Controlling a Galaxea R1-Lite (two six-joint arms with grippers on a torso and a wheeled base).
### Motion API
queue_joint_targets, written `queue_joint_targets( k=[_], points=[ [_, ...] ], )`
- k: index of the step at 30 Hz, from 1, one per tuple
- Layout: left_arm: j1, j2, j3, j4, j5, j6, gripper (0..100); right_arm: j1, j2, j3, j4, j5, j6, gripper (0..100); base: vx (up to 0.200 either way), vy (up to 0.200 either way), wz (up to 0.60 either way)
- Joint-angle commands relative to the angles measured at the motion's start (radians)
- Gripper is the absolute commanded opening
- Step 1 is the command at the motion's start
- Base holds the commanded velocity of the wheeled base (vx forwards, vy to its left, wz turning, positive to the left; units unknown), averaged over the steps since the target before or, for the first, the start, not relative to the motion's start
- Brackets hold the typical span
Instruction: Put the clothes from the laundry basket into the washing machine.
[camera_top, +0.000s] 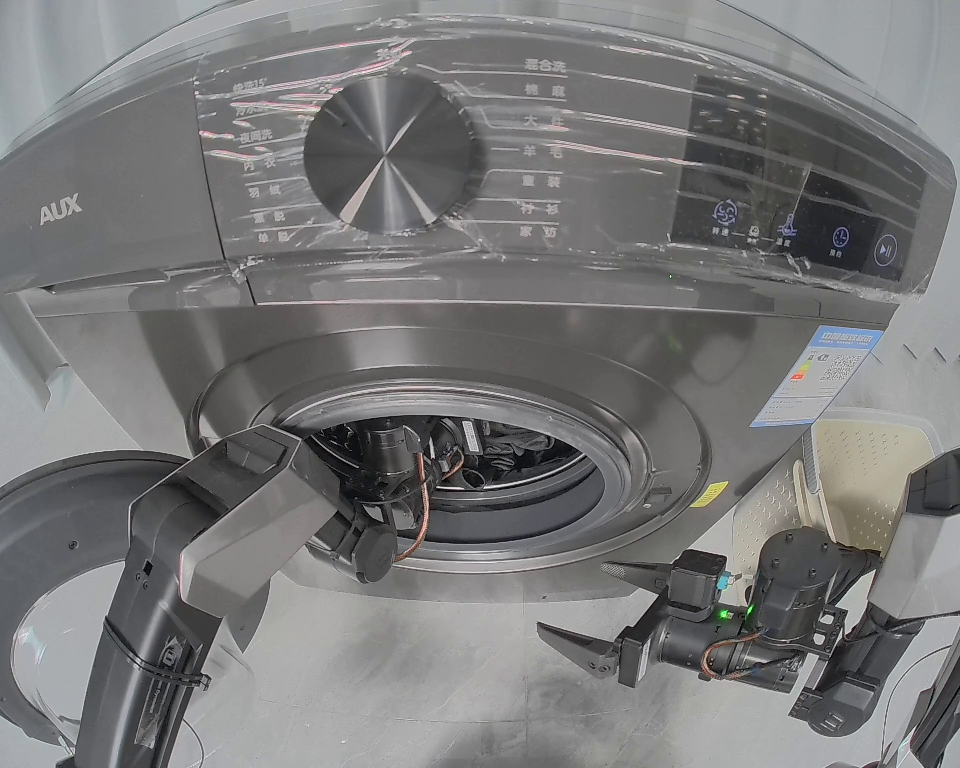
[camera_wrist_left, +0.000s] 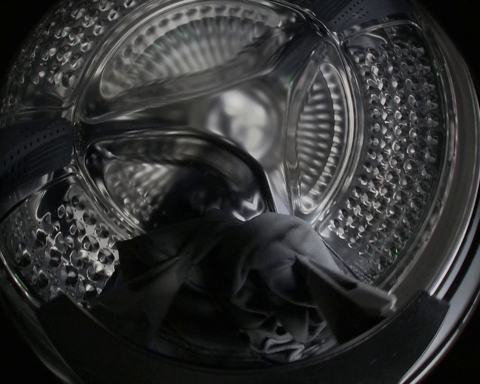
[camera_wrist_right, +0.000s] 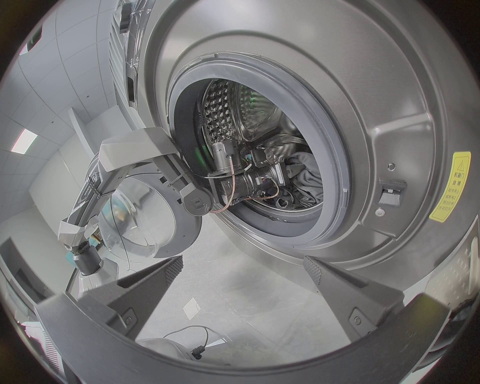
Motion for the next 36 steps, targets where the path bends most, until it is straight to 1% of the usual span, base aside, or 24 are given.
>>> queue_joint_targets(
  k=[1,3,5,9,10,12,15,16,17,18,22,25,27,30,33,35,36],
  points=[
    [-0.009,-0.049,0.079,0.002,-0.010,0.000,100,0.000,0.002,0.000,-0.001,0.001,0.000,100,0.000,0.000,0.00],
    [-0.028,-0.078,0.120,-0.006,-0.024,0.000,100,-0.001,0.001,0.000,-0.001,-0.001,0.000,100,0.000,0.000,0.00],
    [-0.032,-0.095,0.141,-0.007,-0.024,0.000,100,-0.001,0.001,0.000,-0.001,0.001,0.000,100,0.000,0.000,0.00],
    [-0.071,-0.184,0.260,-0.012,-0.021,0.004,100,-0.001,0.001,0.003,-0.001,0.001,0.001,100,0.000,0.000,0.00],
    [-0.086,-0.204,0.304,-0.019,-0.010,0.012,100,-0.001,0.001,0.006,-0.001,0.001,0.000,100,0.000,0.000,0.00],
    [-0.112,-0.235,0.401,-0.070,-0.012,0.024,100,-0.001,0.001,0.008,-0.001,0.001,0.001,100,0.000,0.000,0.00],
    [-0.137,-0.266,0.513,-0.128,-0.013,0.053,100,0.000,-0.005,0.012,-0.001,0.001,0.001,100,0.000,0.000,0.00],
    [-0.148,-0.279,0.553,-0.150,-0.013,0.056,100,0.000,-0.008,0.014,-0.001,0.001,0.001,100,0.000,0.000,0.00],
    [-0.151,-0.285,0.569,-0.161,-0.013,0.056,100,0.000,-0.010,0.017,-0.001,0.001,0.001,100,0.000,0.000,0.00],
    [-0.161,-0.316,0.628,-0.199,-0.018,0.058,100,0.000,-0.019,0.026,-0.001,0.001,0.000,100,0.000,0.000,0.00],
    [-0.192,-0.417,0.807,-0.288,-0.027,0.059,100,0.005,-0.065,0.066,-0.001,0.001,0.000,100,0.000,0.000,0.00],
    [-0.230,-0.513,0.938,-0.342,-0.047,0.056,100,0.026,-0.111,0.098,-0.001,-0.003,0.000,100,0.000,0.000,0.00],
    [-0.263,-0.582,1.025,-0.348,-0.043,0.055,100,0.028,-0.139,0.115,-0.001,-0.006,0.000,100,0.000,0.000,0.00],
    [-0.309,-0.681,1.119,-0.348,-0.038,0.056,100,0.028,-0.196,0.150,0.001,-0.018,0.000,100,0.000,0.000,0.00],
    [-0.327,-0.776,1.172,-0.345,-0.036,0.059,100,0.028,-0.257,0.180,0.003,-0.044,0.001,100,0.000,0.000,0.00],
    [-0.330,-0.809,1.189,-0.345,-0.036,0.059,100,0.028,-0.281,0.192,0.003,-0.050,0.001,100,0.000,0.000,0.00],
    [-0.332,-0.842,1.220,-0.343,-0.035,0.063,100,0.026,-0.312,0.210,0.003,-0.056,0.001,100,0.000,0.000,0.00]
  ],
)
